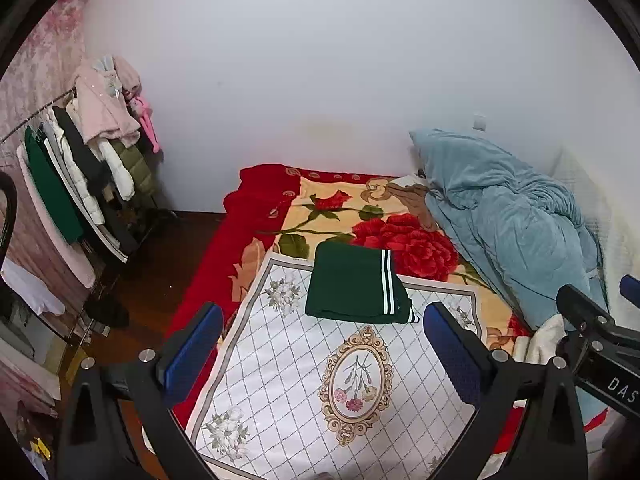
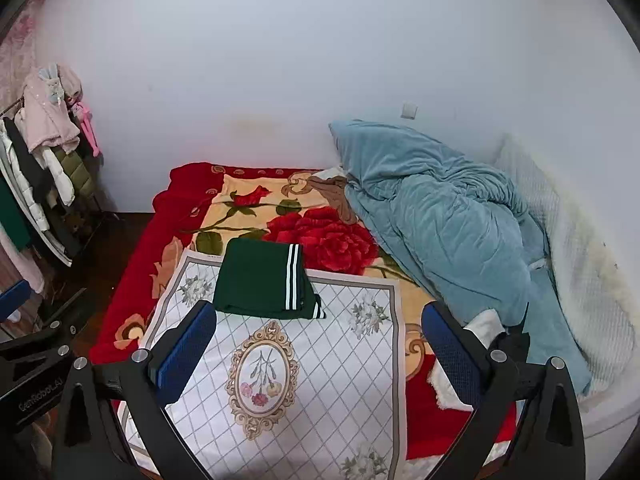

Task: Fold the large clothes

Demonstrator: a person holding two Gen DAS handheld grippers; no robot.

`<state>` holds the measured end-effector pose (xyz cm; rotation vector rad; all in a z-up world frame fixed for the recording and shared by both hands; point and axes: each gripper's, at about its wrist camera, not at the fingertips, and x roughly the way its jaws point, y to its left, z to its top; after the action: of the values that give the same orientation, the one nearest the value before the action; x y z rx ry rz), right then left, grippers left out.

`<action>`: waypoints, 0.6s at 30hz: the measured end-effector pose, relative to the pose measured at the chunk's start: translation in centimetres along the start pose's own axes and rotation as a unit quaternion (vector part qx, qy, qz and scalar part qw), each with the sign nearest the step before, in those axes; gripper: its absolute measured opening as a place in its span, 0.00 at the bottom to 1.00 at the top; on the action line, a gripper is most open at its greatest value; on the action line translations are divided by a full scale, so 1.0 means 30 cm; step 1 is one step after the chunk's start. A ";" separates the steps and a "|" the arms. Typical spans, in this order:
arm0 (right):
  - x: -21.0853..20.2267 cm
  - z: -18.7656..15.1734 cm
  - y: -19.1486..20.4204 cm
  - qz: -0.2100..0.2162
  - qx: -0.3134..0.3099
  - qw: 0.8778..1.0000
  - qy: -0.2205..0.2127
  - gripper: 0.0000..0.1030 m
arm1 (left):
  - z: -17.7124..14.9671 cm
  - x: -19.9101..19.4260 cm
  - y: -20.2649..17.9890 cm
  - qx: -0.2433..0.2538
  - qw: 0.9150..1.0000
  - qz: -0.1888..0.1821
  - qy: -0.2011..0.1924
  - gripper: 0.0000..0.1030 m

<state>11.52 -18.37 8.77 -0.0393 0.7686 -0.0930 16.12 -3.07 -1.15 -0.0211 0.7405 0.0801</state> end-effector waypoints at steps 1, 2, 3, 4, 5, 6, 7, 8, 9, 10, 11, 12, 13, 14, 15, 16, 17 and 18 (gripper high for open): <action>-0.003 0.000 -0.002 -0.001 -0.001 1.000 -0.001 1.00 | -0.002 -0.004 0.002 -0.001 1.000 0.001 -0.001 0.99; -0.006 0.000 -0.003 -0.001 -0.002 1.000 -0.002 1.00 | -0.003 -0.007 0.004 -0.003 1.000 0.001 -0.002 0.99; -0.007 -0.002 -0.001 -0.001 -0.001 1.000 -0.002 1.00 | -0.005 -0.010 0.006 -0.005 1.000 0.001 -0.002 0.99; -0.007 -0.002 0.000 -0.001 -0.002 1.000 -0.001 1.00 | -0.006 -0.013 0.009 -0.007 1.000 0.002 -0.002 0.99; -0.008 -0.004 0.002 -0.001 -0.001 1.000 -0.001 1.00 | -0.008 -0.015 0.011 -0.008 1.000 0.003 -0.003 0.99; -0.009 -0.005 0.002 -0.001 0.000 1.000 -0.001 1.00 | -0.009 -0.019 0.013 -0.008 1.000 0.003 -0.003 0.99; -0.011 -0.002 0.001 0.001 -0.001 1.000 0.000 1.00 | -0.011 -0.022 0.013 -0.009 1.000 0.003 -0.003 0.99; -0.014 0.000 0.000 0.002 -0.002 1.000 0.001 1.00 | -0.010 -0.020 0.014 -0.008 1.000 0.003 -0.003 0.99; -0.013 0.006 -0.002 0.004 -0.003 1.000 0.000 1.00 | -0.010 -0.021 0.014 -0.008 1.000 0.004 -0.003 0.99; -0.016 0.008 -0.003 0.005 -0.005 1.000 0.000 1.00 | -0.011 -0.023 0.014 -0.008 1.000 0.003 -0.003 0.99; -0.020 0.008 -0.003 0.005 -0.006 1.000 -0.001 1.00 | -0.010 -0.021 0.015 -0.008 1.000 0.003 -0.003 0.99; -0.022 0.009 -0.004 0.006 -0.007 1.000 -0.001 1.00 | -0.010 -0.021 0.015 -0.008 1.000 0.003 -0.003 0.99; -0.019 0.010 -0.005 0.006 -0.007 1.000 -0.001 1.00 | -0.011 -0.023 0.015 -0.009 1.000 0.002 -0.004 0.99; -0.022 0.010 -0.005 0.007 -0.007 1.000 -0.001 1.00 | -0.009 -0.023 0.017 -0.008 1.000 0.002 -0.005 0.99; -0.019 0.013 -0.007 0.008 -0.008 1.000 -0.001 1.00 | -0.008 -0.026 0.017 -0.008 1.000 0.003 -0.005 0.99; -0.017 0.016 -0.009 0.008 -0.010 1.000 -0.002 1.00 | -0.007 -0.029 0.018 -0.008 1.000 0.002 -0.006 0.99; -0.019 0.018 -0.009 0.008 -0.011 1.000 -0.002 1.00 | -0.009 -0.033 0.019 -0.008 1.000 0.002 -0.006 0.99; -0.021 0.020 -0.010 0.009 -0.011 1.000 -0.003 1.00 | -0.010 -0.039 0.019 -0.007 1.000 0.003 -0.007 0.99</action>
<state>11.47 -18.60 9.67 -0.0541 0.7636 -0.0678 15.02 -2.59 -0.58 -0.0323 0.7260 0.0913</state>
